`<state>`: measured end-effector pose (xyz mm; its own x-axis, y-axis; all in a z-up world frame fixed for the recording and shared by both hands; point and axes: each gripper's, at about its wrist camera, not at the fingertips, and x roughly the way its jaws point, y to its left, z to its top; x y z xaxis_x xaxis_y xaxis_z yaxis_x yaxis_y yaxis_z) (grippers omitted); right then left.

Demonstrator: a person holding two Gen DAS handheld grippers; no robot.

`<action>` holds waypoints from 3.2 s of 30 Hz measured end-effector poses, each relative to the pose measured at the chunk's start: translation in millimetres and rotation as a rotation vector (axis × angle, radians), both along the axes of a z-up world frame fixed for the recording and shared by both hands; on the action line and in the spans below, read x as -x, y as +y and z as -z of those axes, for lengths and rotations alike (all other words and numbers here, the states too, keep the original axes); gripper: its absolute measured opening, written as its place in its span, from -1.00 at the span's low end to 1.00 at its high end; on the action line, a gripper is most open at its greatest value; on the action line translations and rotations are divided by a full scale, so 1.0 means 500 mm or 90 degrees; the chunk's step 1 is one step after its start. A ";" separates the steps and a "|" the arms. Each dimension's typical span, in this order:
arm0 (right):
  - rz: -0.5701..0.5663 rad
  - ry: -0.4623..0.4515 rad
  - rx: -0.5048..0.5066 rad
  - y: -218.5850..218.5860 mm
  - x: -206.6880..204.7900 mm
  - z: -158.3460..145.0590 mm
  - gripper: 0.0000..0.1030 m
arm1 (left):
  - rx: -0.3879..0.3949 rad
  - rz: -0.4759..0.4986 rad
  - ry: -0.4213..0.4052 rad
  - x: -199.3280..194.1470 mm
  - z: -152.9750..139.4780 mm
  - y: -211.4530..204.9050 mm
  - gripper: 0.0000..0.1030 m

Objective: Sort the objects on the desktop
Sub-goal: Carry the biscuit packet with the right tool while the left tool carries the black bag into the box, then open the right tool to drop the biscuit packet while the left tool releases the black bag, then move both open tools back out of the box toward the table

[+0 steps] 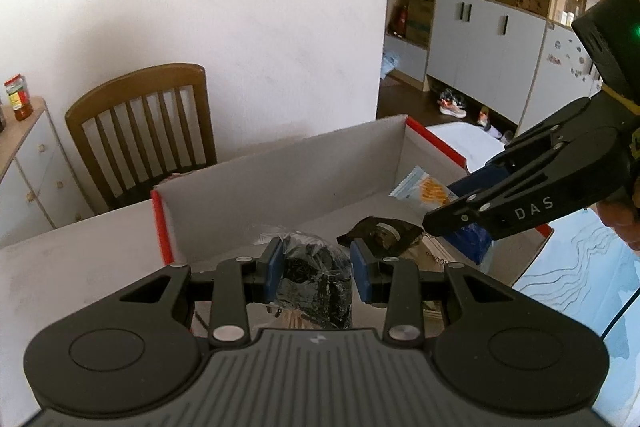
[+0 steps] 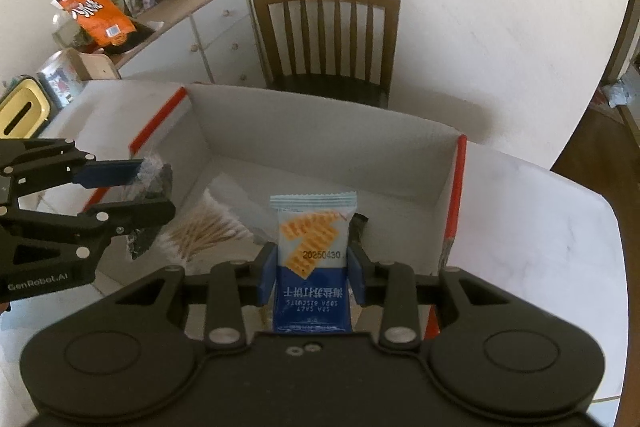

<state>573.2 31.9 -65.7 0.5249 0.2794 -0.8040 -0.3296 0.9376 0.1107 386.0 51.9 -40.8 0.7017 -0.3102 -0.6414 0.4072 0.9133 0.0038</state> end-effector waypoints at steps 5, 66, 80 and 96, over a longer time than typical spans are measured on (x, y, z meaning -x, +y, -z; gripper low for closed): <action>0.005 0.015 0.011 -0.004 -0.008 0.024 -0.31 | -0.011 0.006 0.014 -0.016 0.019 -0.011 -0.32; -0.023 0.022 0.001 -0.005 0.036 0.023 -0.06 | 0.000 -0.008 0.052 0.001 0.030 -0.021 0.37; -0.026 0.005 0.002 -0.006 0.073 -0.015 -0.03 | 0.011 -0.003 0.028 0.049 -0.015 -0.029 0.37; -0.027 -0.019 0.000 -0.001 0.122 -0.052 0.22 | 0.019 -0.008 0.006 0.102 -0.045 -0.024 0.53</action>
